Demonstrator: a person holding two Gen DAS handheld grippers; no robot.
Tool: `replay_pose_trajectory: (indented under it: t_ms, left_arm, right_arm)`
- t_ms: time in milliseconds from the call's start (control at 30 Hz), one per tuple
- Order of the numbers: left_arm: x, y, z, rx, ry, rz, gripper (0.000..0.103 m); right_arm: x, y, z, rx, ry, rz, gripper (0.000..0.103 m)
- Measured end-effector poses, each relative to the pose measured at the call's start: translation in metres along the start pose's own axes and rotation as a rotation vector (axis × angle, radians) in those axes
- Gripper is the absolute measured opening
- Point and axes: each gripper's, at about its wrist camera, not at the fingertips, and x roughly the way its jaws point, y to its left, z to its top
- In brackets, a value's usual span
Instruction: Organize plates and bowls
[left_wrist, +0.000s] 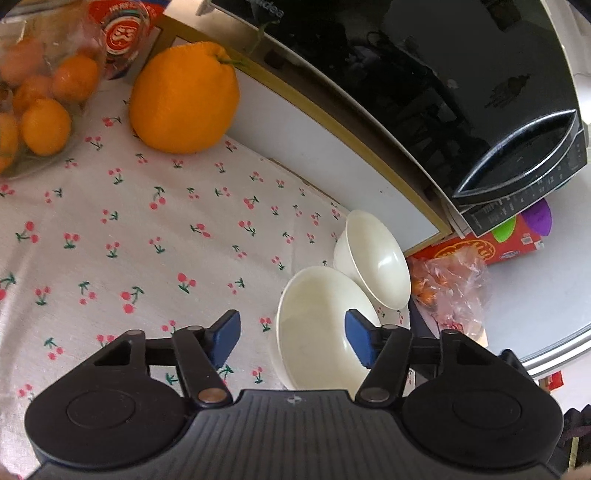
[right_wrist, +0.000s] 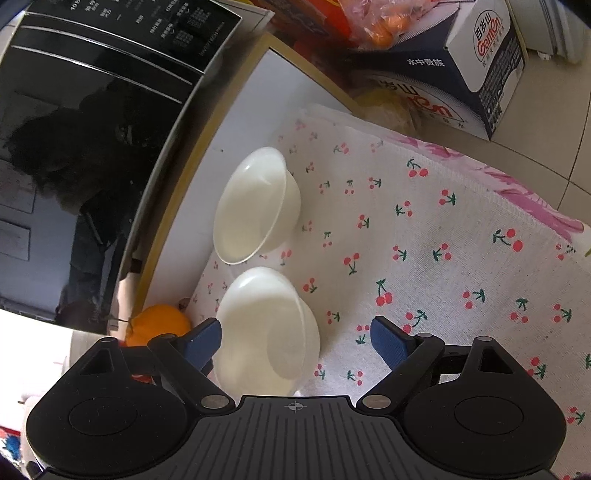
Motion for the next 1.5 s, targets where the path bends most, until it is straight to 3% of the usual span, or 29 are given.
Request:
replay_pose_trajectory:
  t_ms: [233,400,833,1000,1500]
  left_arm:
    - [0.004,0.003,-0.004,0.003,0.007,-0.013,0.037]
    - [0.005,0.004,-0.004,0.013,0.013,-0.001,0.024]
    - [0.012,0.003,-0.007,0.036,0.026,0.034,0.013]
    - [0.011,0.0,-0.007,0.062,0.021,0.048,0.01]
    - [0.002,-0.012,-0.01,0.121,0.039,0.061,0.008]
  right_arm:
    - [0.003,-0.003,-0.003,0.013,-0.011,0.008,0.058]
    - [0.004,-0.004,-0.003,0.019,-0.014,0.02,0.045]
    - [0.009,-0.004,-0.007,0.018,0.003,0.022,0.016]
    - [0.008,-0.005,-0.007,0.013,0.007,0.021,0.011]
    - [-0.014,0.007,-0.005,-0.042,0.007,0.013,0.011]
